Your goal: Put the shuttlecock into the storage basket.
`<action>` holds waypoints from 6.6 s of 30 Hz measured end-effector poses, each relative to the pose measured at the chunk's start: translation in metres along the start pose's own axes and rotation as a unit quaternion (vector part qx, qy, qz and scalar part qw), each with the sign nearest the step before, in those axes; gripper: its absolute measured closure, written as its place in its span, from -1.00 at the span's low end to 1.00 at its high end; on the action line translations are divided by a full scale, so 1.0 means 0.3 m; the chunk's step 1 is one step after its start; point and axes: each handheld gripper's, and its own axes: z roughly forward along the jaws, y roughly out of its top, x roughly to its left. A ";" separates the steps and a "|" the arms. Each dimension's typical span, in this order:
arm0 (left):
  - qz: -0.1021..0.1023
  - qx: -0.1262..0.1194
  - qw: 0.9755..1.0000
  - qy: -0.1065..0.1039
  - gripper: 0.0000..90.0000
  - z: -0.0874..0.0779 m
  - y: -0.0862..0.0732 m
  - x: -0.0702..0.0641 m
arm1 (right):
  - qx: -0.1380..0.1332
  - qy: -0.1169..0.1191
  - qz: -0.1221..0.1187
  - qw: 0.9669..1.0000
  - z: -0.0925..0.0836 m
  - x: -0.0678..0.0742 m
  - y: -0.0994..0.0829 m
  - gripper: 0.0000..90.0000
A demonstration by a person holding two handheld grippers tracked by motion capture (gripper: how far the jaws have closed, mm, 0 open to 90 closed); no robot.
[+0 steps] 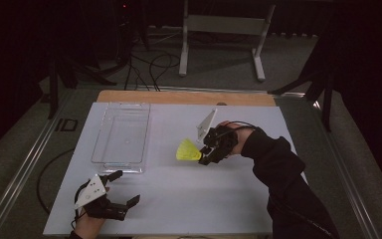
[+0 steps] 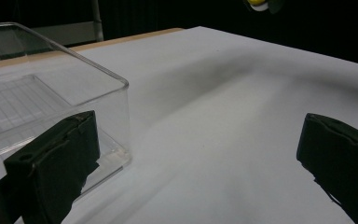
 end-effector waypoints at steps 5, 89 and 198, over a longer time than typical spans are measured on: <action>0.001 0.009 1.000 -0.008 -1.00 0.005 0.000 -0.004 | -0.002 -0.004 -0.009 1.000 -0.002 -0.011 0.045 0.46; -0.008 0.000 1.000 -0.011 -1.00 -0.003 -0.003 0.004 | -0.052 0.015 -0.062 0.997 0.248 -0.107 0.546 0.45; -0.002 0.009 1.000 -0.015 -1.00 0.012 -0.003 0.004 | -0.002 -0.044 0.049 0.998 0.240 -0.128 0.445 -0.81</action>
